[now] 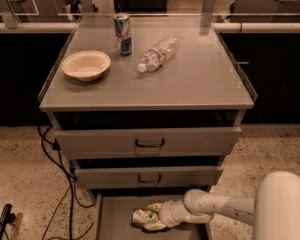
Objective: Pick 7up can from bottom drawer and place on counter
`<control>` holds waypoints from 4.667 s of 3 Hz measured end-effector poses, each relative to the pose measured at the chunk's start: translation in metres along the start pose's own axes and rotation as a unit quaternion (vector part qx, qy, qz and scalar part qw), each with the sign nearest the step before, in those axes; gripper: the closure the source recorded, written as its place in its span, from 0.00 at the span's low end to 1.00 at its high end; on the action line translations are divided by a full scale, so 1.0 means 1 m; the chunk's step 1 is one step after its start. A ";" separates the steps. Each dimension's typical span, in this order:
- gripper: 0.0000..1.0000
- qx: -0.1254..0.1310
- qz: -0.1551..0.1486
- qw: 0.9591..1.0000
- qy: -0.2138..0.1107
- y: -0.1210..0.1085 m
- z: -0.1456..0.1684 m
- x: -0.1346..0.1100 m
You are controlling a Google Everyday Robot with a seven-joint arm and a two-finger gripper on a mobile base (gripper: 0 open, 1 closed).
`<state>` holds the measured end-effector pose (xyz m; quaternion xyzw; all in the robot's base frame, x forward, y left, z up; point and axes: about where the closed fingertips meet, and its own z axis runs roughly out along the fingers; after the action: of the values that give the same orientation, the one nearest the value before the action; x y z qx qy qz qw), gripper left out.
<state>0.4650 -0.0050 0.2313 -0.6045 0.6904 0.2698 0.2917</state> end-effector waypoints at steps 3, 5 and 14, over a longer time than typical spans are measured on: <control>1.00 -0.011 -0.069 0.997 -0.012 0.000 -0.174 -0.042; 1.00 -0.001 -0.085 0.996 -0.014 -0.004 -0.221 -0.056; 1.00 0.040 -0.188 0.978 -0.079 0.046 -0.410 -0.329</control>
Offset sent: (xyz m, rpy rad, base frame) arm 0.0020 -0.0976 0.1573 0.0243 -0.1334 0.1153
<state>0.4208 -0.0742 0.7526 -0.6880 0.5496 0.2295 0.4146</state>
